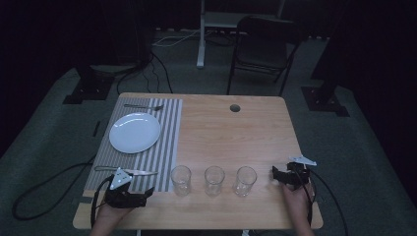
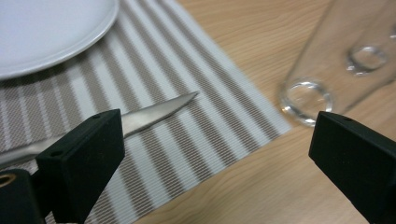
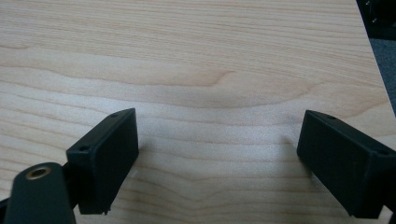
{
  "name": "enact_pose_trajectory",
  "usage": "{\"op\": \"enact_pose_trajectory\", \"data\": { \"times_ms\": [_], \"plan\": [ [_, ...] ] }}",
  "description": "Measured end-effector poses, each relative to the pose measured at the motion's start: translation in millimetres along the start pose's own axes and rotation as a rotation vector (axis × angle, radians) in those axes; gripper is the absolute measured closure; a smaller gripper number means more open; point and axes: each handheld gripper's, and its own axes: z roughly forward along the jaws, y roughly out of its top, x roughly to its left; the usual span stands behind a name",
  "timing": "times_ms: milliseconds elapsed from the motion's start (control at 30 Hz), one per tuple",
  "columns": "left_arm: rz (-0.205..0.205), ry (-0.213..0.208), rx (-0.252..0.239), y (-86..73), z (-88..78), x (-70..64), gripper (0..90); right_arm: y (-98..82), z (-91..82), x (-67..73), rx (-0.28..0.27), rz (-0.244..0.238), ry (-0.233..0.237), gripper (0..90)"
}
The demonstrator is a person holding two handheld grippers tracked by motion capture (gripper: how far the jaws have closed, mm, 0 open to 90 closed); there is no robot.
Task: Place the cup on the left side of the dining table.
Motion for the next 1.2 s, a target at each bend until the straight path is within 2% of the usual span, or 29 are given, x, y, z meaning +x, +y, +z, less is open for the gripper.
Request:
{"op": "enact_pose_trajectory", "data": {
  "times_ms": [200, 267, 433, 733, 833, 1200],
  "plan": [
    [0.043, -0.048, -0.021, 9.8, -2.1, -16.0, 4.0, 0.0, 0.0, 0.0, 0.000, 0.000, 0.000, 12.2],
    [0.057, -0.044, -0.036, 13.4, -3.8, -20.6, 4.0, 0.0, 0.0, 0.1, 0.001, 0.001, 0.000, 12.2],
    [0.052, -0.081, -0.065, 20.8, -6.0, -26.1, 4.0, 0.0, 0.0, 0.1, 0.000, 0.001, 0.000, 12.2],
    [0.092, -0.138, -0.087, 37.4, -2.7, -41.1, 4.0, 0.0, 0.0, 0.0, -0.001, 0.002, 0.000, 12.3],
    [0.089, -0.151, -0.094, 42.0, 0.0, -43.9, 4.0, 0.0, 0.0, 0.0, 0.000, 0.002, 0.000, 12.2],
    [0.127, -0.188, -0.100, 64.3, 7.7, -58.1, 4.0, 0.0, 0.0, 0.0, 0.000, 0.001, 0.000, 12.2]
  ]
}}
